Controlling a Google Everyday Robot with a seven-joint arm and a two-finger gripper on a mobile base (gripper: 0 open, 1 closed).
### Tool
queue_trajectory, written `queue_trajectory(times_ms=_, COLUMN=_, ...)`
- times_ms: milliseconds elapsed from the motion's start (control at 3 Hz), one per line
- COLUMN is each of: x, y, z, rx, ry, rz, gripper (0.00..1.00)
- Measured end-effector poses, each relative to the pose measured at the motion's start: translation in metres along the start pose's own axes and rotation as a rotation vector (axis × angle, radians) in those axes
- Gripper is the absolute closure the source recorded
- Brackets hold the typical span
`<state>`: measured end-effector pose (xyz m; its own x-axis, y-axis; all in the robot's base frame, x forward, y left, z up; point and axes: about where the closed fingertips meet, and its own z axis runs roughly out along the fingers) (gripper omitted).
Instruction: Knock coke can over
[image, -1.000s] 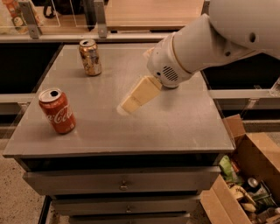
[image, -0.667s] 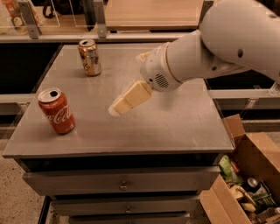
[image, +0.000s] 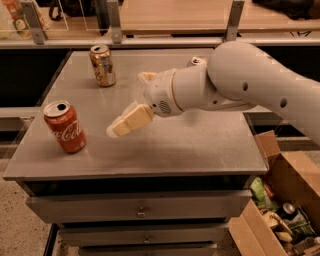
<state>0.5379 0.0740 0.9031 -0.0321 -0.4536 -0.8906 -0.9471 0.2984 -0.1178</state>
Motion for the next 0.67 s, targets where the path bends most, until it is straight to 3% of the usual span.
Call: queue_trajectory(times_ms=667, x=0.004, y=0.014, z=0.04, rx=-0.069, ry=-0.149, rz=-0.021, gripper=0.0)
